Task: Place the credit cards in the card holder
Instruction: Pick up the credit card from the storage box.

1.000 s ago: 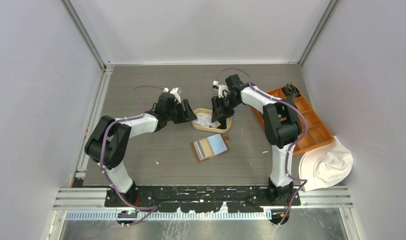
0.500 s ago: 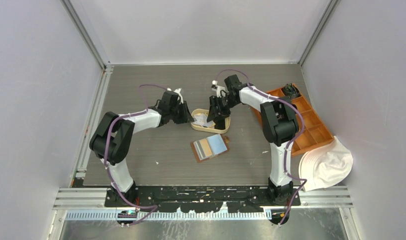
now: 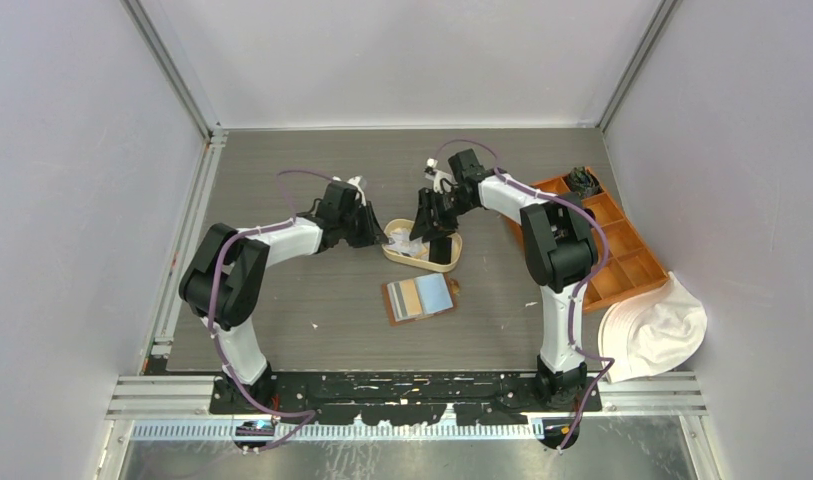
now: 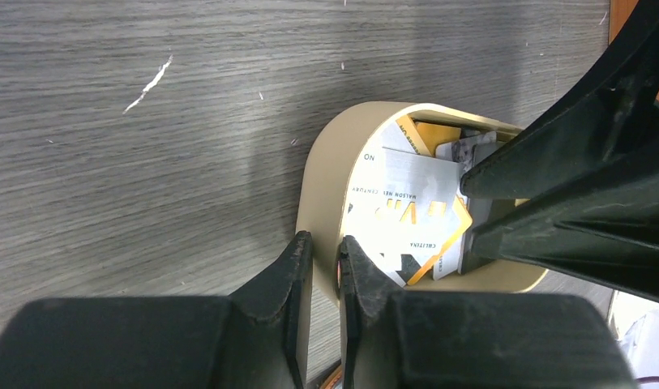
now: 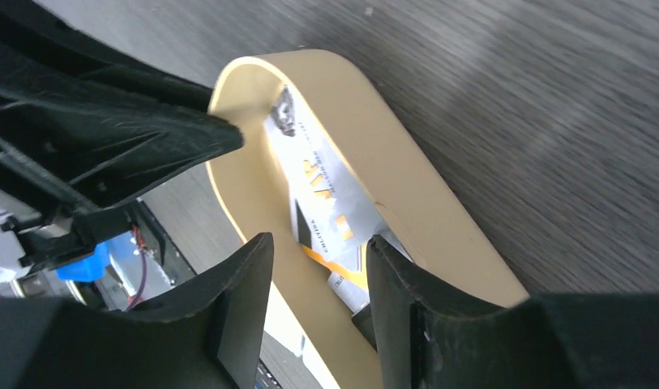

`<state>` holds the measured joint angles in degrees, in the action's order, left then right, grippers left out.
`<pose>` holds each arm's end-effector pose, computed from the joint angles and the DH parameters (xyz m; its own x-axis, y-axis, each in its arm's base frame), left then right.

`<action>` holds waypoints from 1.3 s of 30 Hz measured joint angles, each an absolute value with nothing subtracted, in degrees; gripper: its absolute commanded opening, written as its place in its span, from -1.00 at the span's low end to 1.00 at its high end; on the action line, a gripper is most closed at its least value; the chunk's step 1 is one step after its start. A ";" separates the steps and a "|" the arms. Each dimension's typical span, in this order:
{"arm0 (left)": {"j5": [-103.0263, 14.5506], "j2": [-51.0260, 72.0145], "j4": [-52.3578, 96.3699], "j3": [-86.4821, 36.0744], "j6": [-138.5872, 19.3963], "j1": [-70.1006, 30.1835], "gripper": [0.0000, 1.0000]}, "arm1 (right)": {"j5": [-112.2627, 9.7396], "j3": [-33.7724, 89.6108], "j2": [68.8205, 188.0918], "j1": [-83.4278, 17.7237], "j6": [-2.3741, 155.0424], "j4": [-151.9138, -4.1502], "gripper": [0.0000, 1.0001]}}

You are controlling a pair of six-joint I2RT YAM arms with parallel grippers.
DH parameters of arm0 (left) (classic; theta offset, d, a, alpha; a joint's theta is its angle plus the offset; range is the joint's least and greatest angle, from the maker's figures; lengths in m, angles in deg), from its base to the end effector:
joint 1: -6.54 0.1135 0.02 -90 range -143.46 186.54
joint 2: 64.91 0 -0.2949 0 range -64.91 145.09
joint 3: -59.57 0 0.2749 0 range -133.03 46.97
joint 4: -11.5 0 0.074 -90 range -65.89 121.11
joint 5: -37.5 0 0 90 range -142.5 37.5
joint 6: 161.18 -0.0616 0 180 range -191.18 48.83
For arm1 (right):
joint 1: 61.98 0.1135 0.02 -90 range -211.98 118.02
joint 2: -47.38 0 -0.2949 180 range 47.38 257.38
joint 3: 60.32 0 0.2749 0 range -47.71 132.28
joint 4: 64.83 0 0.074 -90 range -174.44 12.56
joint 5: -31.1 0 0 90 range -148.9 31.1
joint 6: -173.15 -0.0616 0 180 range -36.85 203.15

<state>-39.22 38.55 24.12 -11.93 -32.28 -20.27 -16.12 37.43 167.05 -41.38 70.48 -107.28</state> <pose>0.3660 -0.2008 0.1608 -0.8549 -0.2528 -0.4531 0.0619 0.8174 -0.5728 0.4276 0.2054 0.1596 -0.9404 -0.1815 -0.2877 -0.3351 0.6390 0.6923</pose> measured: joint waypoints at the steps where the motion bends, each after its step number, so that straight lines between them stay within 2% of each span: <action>1: -39.22 38.57 24.16 -11.93 -32.11 -20.27 -0.86 | -17.17 37.25 167.03 -41.38 70.26 -107.17 0.03; 17: -39.94 37.54 21.45 -9.41 -26.38 -20.46 -0.94 | -25.76 35.31 165.59 -39.46 66.05 -105.47 0.01; 28: -41.82 35.99 21.21 -7.64 -24.76 -21.21 -0.94 | -22.06 30.00 164.47 -39.89 60.06 -95.94 -0.16; 39: -42.94 35.58 21.67 -7.32 -23.93 -21.25 -0.95 | -21.06 27.90 163.53 -40.20 58.90 -92.27 -0.41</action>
<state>-42.94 35.58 21.67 -7.32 -23.93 -21.25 -21.06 27.90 163.53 -40.20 58.90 -92.27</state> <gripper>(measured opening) 0.151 0.321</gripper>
